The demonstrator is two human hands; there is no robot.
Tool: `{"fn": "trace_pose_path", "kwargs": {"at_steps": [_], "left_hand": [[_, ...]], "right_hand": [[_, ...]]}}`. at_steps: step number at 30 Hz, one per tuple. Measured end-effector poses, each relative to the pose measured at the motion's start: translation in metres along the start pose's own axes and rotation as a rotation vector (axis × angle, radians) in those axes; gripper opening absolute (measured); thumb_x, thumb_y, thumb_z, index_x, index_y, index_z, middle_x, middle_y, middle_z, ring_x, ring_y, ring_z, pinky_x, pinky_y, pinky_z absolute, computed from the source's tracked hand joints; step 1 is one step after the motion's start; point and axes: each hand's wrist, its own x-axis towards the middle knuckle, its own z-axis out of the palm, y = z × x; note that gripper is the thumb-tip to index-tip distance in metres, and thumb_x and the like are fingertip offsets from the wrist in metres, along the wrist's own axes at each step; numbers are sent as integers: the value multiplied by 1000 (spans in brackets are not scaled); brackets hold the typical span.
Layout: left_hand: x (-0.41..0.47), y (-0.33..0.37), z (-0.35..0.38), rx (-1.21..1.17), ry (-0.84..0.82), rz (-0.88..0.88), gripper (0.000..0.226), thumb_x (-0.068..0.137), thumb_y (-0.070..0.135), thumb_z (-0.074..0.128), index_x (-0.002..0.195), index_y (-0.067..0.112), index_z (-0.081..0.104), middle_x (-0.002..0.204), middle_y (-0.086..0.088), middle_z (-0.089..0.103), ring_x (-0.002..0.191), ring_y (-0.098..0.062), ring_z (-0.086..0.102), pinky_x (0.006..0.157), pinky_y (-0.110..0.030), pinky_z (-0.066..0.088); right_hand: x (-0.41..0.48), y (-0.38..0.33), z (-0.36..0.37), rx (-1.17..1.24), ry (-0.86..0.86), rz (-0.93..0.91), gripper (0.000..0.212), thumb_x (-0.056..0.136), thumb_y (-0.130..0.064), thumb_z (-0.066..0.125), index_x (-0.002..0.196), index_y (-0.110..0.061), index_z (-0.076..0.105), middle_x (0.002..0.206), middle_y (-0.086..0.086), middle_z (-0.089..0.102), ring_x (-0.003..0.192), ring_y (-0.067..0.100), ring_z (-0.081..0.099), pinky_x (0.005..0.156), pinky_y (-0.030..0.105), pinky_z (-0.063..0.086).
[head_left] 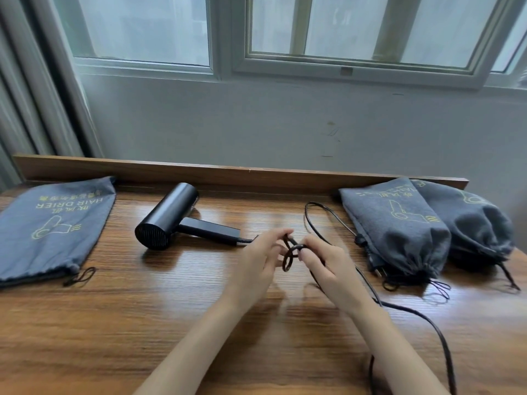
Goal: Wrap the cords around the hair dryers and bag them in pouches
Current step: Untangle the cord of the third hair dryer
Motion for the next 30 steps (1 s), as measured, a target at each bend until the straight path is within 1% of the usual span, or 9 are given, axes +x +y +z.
{"fn": "trace_pose_path", "kwargs": {"at_steps": [5,9,12,15,17,19,22,26,30], "left_hand": [[1,2,-9,-25,72,7,15,87,27,54,83,14,59,77,0,61,69,-8,63,59,-23,55],[11,0,-17,-522,392,-445,27,95,22,47,74,5,53,72,-8,59,53,-8,62,53,-18,54],[12,-4,-17,-680,407,-618,30,97,21,44,74,4,53,73,-8,59,54,-8,61,55,-19,55],[8,-9,-16,-190,328,-437,21,98,13,43,86,9,60,81,-4,63,75,-19,64,68,-29,57],[3,-13,-17,381,284,-67,26,93,4,47,116,10,57,109,-4,63,103,-21,58,91,-30,48],[2,-14,-10,636,146,294,46,89,3,46,134,12,43,129,-3,54,122,-18,45,107,-34,33],[2,-5,0,727,-34,520,36,90,14,45,125,17,51,108,2,62,104,-15,53,97,-34,39],[3,-5,-5,712,32,464,24,88,16,43,97,15,65,71,3,54,59,-13,49,50,-21,38],[7,-9,-27,322,390,-44,18,96,12,45,86,14,59,62,10,52,53,-3,48,50,-16,36]], "right_hand": [[1,4,-1,-51,-42,-10,21,85,-50,36,69,-39,44,62,-10,48,60,10,45,59,34,37],[4,9,-10,70,-4,3,15,81,-45,45,69,-41,52,83,-12,52,87,2,47,78,17,37],[6,9,-9,88,-40,-13,12,81,-43,47,75,-41,57,100,-19,58,106,-2,46,90,9,32],[4,8,-8,199,-79,48,20,82,-41,46,85,-39,65,102,-18,61,114,-1,48,95,17,39],[2,8,-7,195,-102,69,28,82,-41,42,88,-34,67,100,-13,60,110,2,51,92,22,43],[2,7,-6,131,-114,38,32,82,-41,38,88,-27,66,96,-10,61,104,5,53,89,24,44],[1,8,-5,82,-111,3,22,86,-33,42,87,-25,63,95,-15,60,102,0,51,86,20,42],[3,10,-6,72,-76,-10,15,87,-21,51,84,-23,65,88,-12,63,98,0,51,83,15,42],[6,13,-11,5,20,-86,17,87,-28,52,80,-22,67,88,-19,64,102,-1,51,87,11,39]]}}
